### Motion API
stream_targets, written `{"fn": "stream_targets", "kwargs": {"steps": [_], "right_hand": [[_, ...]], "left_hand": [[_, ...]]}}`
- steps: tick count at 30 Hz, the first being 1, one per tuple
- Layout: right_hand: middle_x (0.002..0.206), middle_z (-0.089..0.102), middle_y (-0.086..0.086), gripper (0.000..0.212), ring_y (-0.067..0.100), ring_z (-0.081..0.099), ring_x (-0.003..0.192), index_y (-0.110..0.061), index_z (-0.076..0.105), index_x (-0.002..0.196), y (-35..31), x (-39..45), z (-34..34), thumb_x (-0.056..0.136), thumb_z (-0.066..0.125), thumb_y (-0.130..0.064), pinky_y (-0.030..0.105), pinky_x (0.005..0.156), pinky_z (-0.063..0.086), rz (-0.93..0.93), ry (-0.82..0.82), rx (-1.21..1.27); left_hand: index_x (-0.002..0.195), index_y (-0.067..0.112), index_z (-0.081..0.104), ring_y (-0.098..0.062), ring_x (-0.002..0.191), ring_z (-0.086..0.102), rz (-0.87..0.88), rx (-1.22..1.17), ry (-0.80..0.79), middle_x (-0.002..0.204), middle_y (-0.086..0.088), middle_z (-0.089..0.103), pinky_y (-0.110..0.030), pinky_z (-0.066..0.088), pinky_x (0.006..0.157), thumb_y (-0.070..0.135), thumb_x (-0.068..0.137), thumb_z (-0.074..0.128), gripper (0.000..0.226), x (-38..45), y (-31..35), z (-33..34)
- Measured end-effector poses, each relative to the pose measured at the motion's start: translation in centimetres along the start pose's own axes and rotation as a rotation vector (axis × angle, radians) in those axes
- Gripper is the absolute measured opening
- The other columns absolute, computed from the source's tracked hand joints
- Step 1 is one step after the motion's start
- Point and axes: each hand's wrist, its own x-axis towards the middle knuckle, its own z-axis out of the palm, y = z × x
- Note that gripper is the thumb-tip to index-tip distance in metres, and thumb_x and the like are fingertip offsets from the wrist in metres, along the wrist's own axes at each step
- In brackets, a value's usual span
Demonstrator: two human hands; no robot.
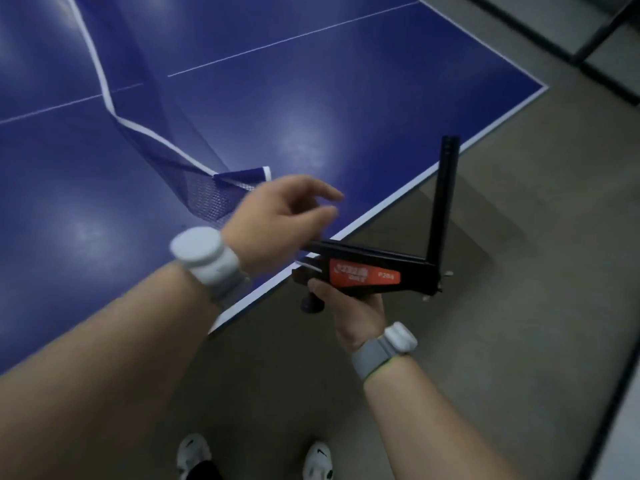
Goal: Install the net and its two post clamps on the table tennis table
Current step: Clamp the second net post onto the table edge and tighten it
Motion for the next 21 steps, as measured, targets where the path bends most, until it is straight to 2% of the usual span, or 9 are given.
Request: {"fn": "stream_targets", "kwargs": {"steps": [2,5,7,9,11,13,15,18,21], "right_hand": [[0.106,0.081,0.021,0.052,0.048,0.075,0.103,-0.007,0.082,0.102,-0.3,-0.8,-0.1,0.056,0.104,-0.022,0.065,0.102,0.055,0.01,-0.022,0.156],[0.114,0.078,0.021,0.071,0.039,0.074,0.107,-0.002,0.076,0.114,-0.1,-1.2,1.4,0.05,0.105,-0.016,0.048,0.093,0.059,0.055,-0.12,0.456],[0.118,0.075,0.022,0.075,0.038,0.072,0.111,-0.002,0.073,0.12,0.7,-1.1,2.3,0.053,0.104,-0.013,0.05,0.097,0.055,0.043,-0.116,0.502],[0.122,0.073,0.025,0.073,0.042,0.069,0.114,0.001,0.072,0.122,3.1,-0.6,2.6,0.056,0.102,-0.009,0.053,0.096,0.055,0.028,-0.025,0.516],[0.125,0.072,0.028,0.072,0.046,0.069,0.118,0.005,0.071,0.122,4.5,0.2,2.4,0.057,0.1,-0.006,0.054,0.097,0.059,0.011,0.071,0.492],[0.136,0.066,0.034,0.09,0.05,0.063,0.128,0.011,0.065,0.13,7.1,1.7,1.8,0.052,0.104,-0.012,0.06,0.111,0.05,-0.012,0.152,0.501],[0.139,0.064,0.034,0.102,0.048,0.062,0.131,0.011,0.063,0.133,10.1,3.4,0.8,0.046,0.106,-0.019,0.06,0.116,0.046,-0.018,0.201,0.507],[0.13,0.072,0.025,0.09,0.042,0.067,0.125,0.0,0.073,0.122,15.5,6.6,-0.1,0.041,0.106,-0.02,0.056,0.114,0.049,-0.036,0.238,0.484],[0.111,0.079,0.013,0.054,0.033,0.074,0.11,-0.013,0.081,0.1,19.2,8.6,0.1,0.049,0.097,-0.006,0.056,0.108,0.053,-0.069,0.273,0.399]], "left_hand": [[0.101,0.027,0.076,-0.019,0.075,0.061,-0.054,-0.02,0.037,0.087,-0.009,0.066,-0.035,0.051,0.067,0.022,0.083,0.071,0.019,1.4,-1.4,-3.1],[0.107,0.026,0.078,-0.016,0.079,0.061,-0.093,0.087,-0.09,0.102,-0.011,0.075,-0.031,0.05,0.071,0.012,0.091,0.073,0.022,2.8,-4.7,-6.0],[0.115,0.033,0.076,-0.002,0.068,0.062,-0.089,0.143,-0.183,0.106,0.002,0.077,-0.019,0.049,0.064,0.017,0.093,0.074,0.027,2.6,-6.6,-5.7],[0.125,0.039,0.07,0.01,0.087,0.067,-0.014,0.22,-0.301,0.117,0.018,0.073,-0.018,0.053,0.076,0.019,0.094,0.074,0.036,2.4,-9.1,-4.5],[0.13,0.04,0.066,0.008,0.111,0.064,0.057,0.285,-0.288,0.124,0.024,0.068,-0.028,0.054,0.096,0.018,0.095,0.072,0.042,2.3,-10.8,-3.8],[0.129,0.04,0.067,-0.001,0.116,0.064,0.077,0.346,-0.204,0.127,0.017,0.068,-0.034,0.054,0.1,0.015,0.094,0.068,0.043,3.4,-13.3,-4.1],[0.127,0.037,0.07,-0.006,0.113,0.065,0.067,0.423,-0.153,0.128,0.011,0.067,-0.026,0.051,0.1,0.009,0.095,0.064,0.043,4.7,-15.8,-4.6],[0.125,0.032,0.072,0.006,0.114,0.056,0.18,0.586,-0.173,0.13,0.013,0.066,0.003,0.033,0.095,0.006,0.098,0.061,0.039,6.8,-20.3,-4.4],[0.13,0.033,0.07,0.008,0.118,0.05,0.287,0.74,-0.205,0.134,0.02,0.061,0.01,0.022,0.093,0.016,0.101,0.059,0.035,7.9,-22.6,-4.2]]}}
